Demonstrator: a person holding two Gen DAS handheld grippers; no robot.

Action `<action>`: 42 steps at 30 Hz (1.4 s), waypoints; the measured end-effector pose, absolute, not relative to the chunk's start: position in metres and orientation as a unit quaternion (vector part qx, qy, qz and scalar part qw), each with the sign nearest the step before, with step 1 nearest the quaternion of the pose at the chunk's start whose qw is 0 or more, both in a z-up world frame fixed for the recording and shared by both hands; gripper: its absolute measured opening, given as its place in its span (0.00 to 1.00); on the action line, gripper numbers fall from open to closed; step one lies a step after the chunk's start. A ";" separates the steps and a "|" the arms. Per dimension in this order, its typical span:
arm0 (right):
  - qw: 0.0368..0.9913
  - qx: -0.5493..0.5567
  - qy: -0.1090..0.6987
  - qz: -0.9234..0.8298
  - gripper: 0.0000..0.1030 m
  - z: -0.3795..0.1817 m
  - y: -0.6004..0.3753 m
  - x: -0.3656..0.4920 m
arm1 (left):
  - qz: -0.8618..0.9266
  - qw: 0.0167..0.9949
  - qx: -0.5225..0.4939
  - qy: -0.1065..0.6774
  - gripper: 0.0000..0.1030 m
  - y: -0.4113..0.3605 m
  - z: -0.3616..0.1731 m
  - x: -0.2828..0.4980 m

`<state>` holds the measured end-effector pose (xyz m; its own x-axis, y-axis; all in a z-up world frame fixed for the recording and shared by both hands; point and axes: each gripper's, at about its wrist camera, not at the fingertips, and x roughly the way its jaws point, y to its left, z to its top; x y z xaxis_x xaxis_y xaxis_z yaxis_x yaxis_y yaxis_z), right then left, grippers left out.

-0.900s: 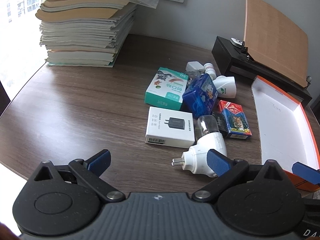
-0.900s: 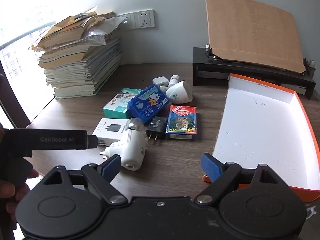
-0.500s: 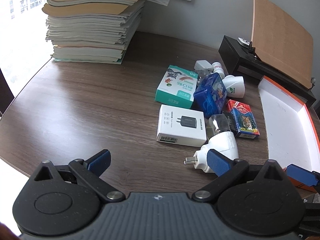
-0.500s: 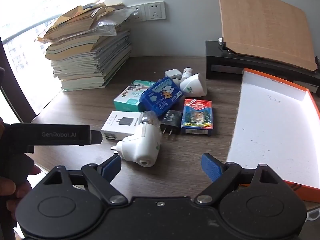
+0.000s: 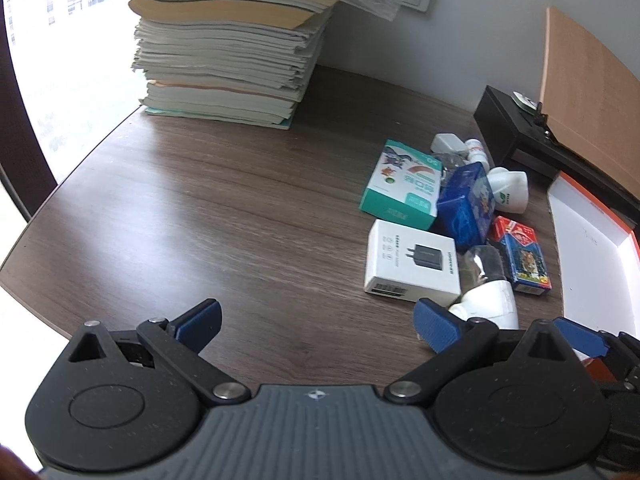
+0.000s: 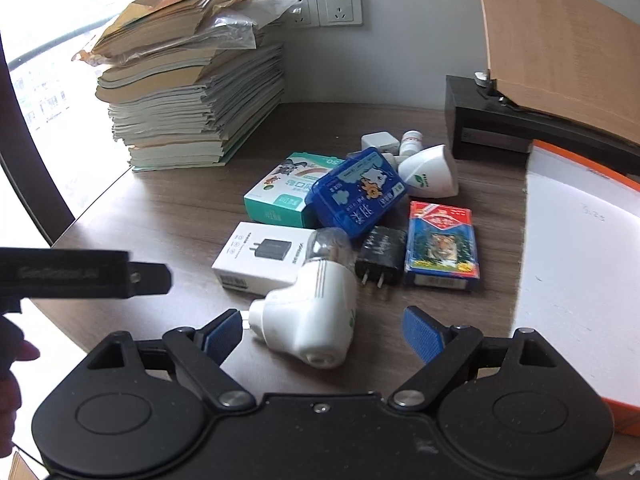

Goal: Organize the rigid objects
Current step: 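Grasp the white plug-in air freshener with the right tool while left tool approaches charger box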

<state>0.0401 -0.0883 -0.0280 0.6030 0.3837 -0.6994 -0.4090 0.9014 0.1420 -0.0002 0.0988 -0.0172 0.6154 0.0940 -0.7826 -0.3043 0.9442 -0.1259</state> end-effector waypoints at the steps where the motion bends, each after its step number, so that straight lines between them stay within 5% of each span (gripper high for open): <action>1: 0.894 -0.019 0.389 0.222 0.99 -0.030 -0.085 0.045 | 0.115 0.890 -0.125 0.424 1.00 0.101 -0.017 0.000; 18: 0.876 -0.091 0.394 0.263 0.99 -0.070 -0.045 0.072 | 0.129 0.880 -0.132 0.438 1.00 0.114 -0.028 0.003; 42: 0.904 0.003 0.373 0.211 0.98 -0.036 -0.130 0.057 | 0.033 0.896 -0.085 0.434 1.00 0.048 -0.044 0.068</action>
